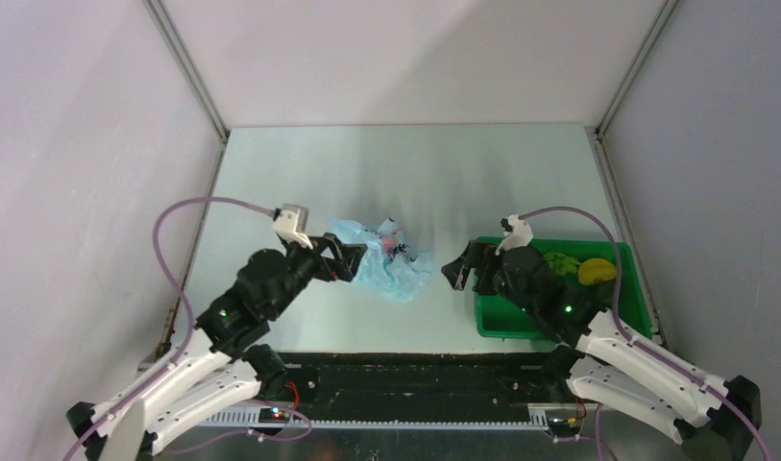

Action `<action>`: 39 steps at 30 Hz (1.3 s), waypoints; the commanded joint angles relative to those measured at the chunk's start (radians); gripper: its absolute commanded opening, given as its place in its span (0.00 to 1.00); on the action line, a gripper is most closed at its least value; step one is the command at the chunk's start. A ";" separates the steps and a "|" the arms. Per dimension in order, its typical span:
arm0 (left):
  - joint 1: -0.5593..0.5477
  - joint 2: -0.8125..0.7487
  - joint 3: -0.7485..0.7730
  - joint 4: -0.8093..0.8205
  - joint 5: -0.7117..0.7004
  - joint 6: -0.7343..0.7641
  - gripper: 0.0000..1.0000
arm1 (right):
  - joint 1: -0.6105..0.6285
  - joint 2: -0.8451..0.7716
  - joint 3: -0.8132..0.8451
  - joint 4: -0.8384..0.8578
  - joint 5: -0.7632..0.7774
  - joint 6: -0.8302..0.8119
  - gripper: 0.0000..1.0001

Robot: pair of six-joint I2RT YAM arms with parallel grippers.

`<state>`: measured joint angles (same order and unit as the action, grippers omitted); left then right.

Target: Place the fake fruits into the plastic bag and tie a complex knot

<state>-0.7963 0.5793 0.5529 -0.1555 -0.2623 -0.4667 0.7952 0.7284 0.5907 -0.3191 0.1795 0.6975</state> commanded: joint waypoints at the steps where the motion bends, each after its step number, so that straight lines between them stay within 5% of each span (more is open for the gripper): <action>1: 0.007 0.096 0.242 -0.336 0.026 0.103 0.99 | 0.042 0.066 0.023 0.119 0.099 0.026 0.99; 4: 0.035 0.212 0.390 -0.372 0.042 0.188 0.99 | 0.075 0.117 0.043 0.135 0.121 0.041 0.99; 11: 0.223 0.290 0.419 -0.273 0.172 0.219 0.99 | 0.181 0.151 0.069 0.161 0.272 0.190 0.99; 17: 0.234 0.208 0.364 -0.302 0.103 0.314 0.99 | 0.211 0.171 0.070 0.250 0.356 0.164 0.99; 26: 0.229 0.178 0.314 -0.339 -0.033 0.342 0.99 | 0.224 0.319 0.155 0.159 0.370 0.225 1.00; 35: 0.226 0.134 0.339 -0.318 0.050 0.253 0.99 | 0.260 0.511 0.156 0.211 0.288 0.324 0.99; 39: 0.226 0.126 0.372 -0.308 0.074 0.234 0.99 | 0.276 0.531 0.155 0.224 0.310 0.319 0.81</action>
<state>-0.5674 0.7181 0.8703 -0.4992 -0.2268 -0.1947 1.0538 1.2545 0.7128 -0.1257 0.4545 0.9844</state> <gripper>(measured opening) 0.994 0.918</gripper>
